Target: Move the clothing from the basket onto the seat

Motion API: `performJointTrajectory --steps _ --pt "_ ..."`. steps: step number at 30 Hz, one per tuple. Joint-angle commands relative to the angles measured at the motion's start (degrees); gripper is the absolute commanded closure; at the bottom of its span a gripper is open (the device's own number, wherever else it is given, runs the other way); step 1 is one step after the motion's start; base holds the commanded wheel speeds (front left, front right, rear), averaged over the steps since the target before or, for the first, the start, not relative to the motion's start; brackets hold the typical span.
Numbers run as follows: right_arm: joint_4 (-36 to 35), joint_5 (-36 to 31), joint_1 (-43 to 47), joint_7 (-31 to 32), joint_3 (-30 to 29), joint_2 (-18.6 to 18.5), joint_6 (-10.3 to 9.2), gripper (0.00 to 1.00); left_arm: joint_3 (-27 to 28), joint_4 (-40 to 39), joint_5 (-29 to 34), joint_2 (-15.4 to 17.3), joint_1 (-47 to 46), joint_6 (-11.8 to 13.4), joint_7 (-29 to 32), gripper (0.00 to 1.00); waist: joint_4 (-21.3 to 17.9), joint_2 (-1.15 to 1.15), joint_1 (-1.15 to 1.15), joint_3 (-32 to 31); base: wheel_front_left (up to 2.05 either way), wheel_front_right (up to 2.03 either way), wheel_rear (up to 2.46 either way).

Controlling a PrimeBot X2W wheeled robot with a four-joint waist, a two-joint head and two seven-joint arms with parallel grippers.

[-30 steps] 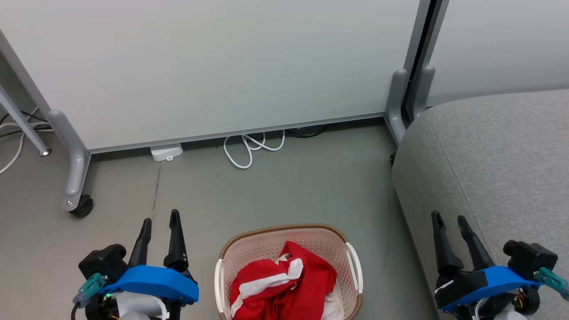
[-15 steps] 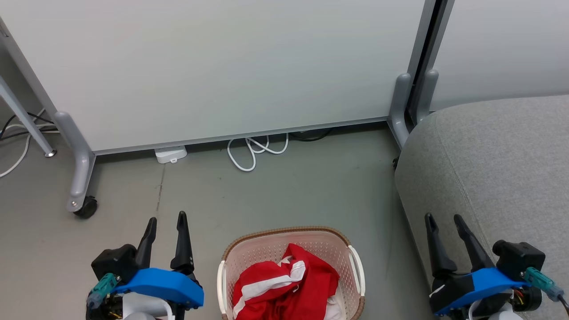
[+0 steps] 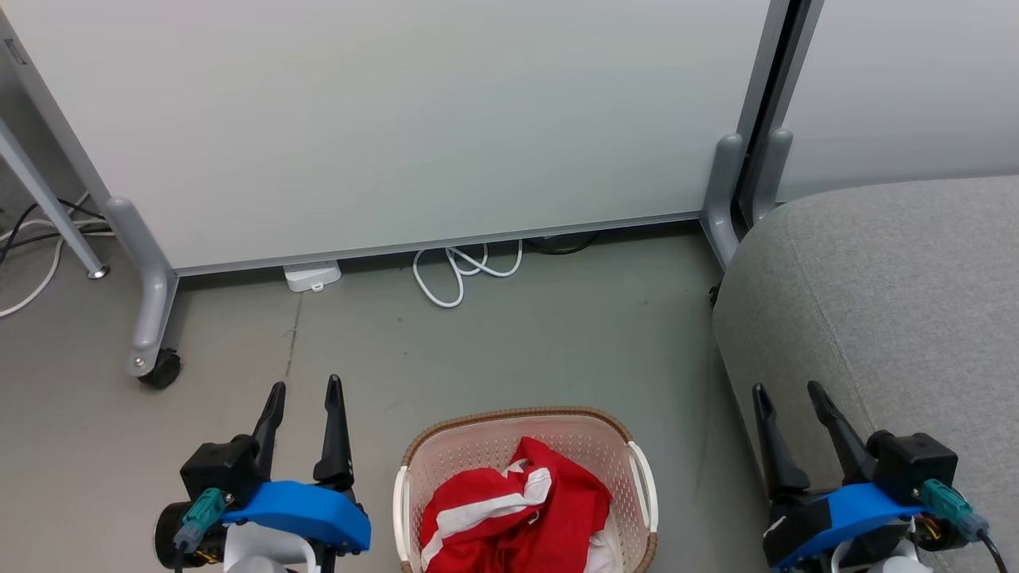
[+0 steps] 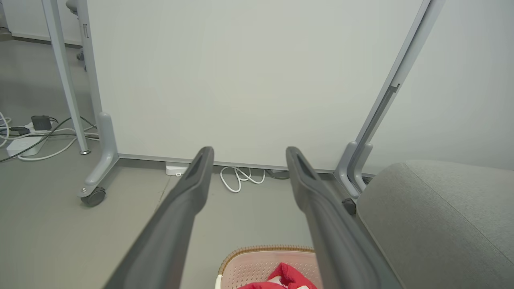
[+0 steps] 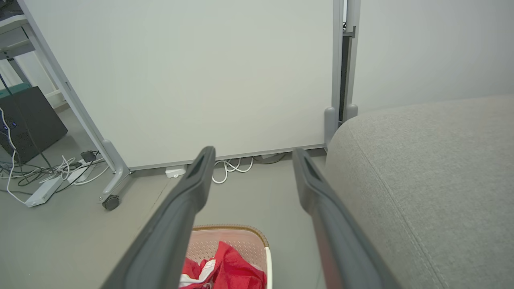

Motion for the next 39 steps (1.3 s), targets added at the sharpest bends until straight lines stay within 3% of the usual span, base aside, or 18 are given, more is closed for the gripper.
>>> performJointTrajectory --steps 1,22,39 --pt "-0.33 -1.63 -0.26 -0.45 0.14 -0.32 0.12 0.00 -0.29 0.10 1.23 0.03 -1.09 -0.26 -0.51 0.00 0.04 0.00 0.00 -0.02 0.00 0.00 0.00" --pt "-1.04 -9.82 0.76 -1.70 0.61 -0.34 0.09 0.00 -1.09 2.37 6.97 -0.10 -1.24 -0.03 -2.64 0.00 0.48 0.00 0.00 -0.71 0.00 0.00 0.00" --pt "-1.36 -8.64 0.95 -1.31 0.84 -0.33 0.09 0.00 -1.57 2.40 5.36 -0.11 -0.74 0.26 -2.62 0.00 0.23 0.00 0.00 -0.22 0.00 0.00 0.00"
